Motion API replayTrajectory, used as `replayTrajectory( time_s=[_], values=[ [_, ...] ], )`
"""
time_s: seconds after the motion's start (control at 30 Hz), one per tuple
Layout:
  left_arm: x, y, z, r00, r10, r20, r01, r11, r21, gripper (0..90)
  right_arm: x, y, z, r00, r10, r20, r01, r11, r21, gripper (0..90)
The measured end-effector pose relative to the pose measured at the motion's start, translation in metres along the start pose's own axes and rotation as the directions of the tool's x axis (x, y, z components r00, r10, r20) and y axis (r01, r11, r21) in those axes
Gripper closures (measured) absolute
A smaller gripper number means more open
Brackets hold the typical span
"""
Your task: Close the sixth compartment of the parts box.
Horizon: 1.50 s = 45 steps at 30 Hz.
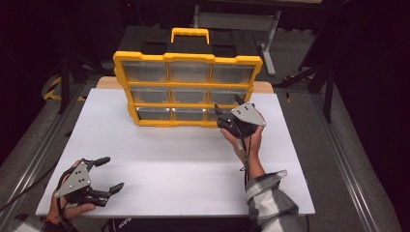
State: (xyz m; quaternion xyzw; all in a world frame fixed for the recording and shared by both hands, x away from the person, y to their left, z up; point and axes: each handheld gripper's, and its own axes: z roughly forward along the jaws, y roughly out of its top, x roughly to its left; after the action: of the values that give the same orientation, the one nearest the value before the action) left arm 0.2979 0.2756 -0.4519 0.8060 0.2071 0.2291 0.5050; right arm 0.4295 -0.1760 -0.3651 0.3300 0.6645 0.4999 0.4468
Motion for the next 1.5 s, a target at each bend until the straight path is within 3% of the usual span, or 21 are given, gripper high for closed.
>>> replayTrajectory(
  time_s=[0.13,0.3,0.57,0.83,1.07,1.5],
  values=[
    [0.0,0.0,0.0,1.0,0.0,0.0,0.0,1.0,0.005,9.4,0.001,0.0,-0.001,1.0,0.004,0.003,-0.004,1.0,-0.006,25.2],
    [0.0,-0.001,0.001,1.0,0.003,0.001,-0.003,0.9999,0.01,9.4,0.001,-0.002,0.0,0.9996,0.022,0.018,-0.022,1.0,-0.015,15.5],
    [0.0,-0.001,0.001,1.0,0.004,0.001,-0.004,0.9999,0.012,9.4,0.002,-0.001,0.0,0.9987,0.031,0.042,-0.03,0.999,-0.021,7.5],
    [0.0,-0.001,0.0,1.0,0.007,0.002,-0.007,0.9999,0.01,9.3,0.006,0.0,-0.001,0.9979,0.031,0.058,-0.03,0.999,-0.014,7.4],
    [0.0,0.0,-0.001,1.0,0.009,-0.001,-0.009,1.0,0.003,9.3,0.007,0.004,-0.007,0.9979,0.057,0.029,-0.057,0.998,-0.032,8.4],
    [-0.001,0.0,-0.001,0.9999,0.01,-0.002,-0.01,0.9999,0.005,9.3,0.009,0.008,-0.017,0.9981,0.061,0.005,-0.06,0.998,-0.026,8.4]
  ],
)
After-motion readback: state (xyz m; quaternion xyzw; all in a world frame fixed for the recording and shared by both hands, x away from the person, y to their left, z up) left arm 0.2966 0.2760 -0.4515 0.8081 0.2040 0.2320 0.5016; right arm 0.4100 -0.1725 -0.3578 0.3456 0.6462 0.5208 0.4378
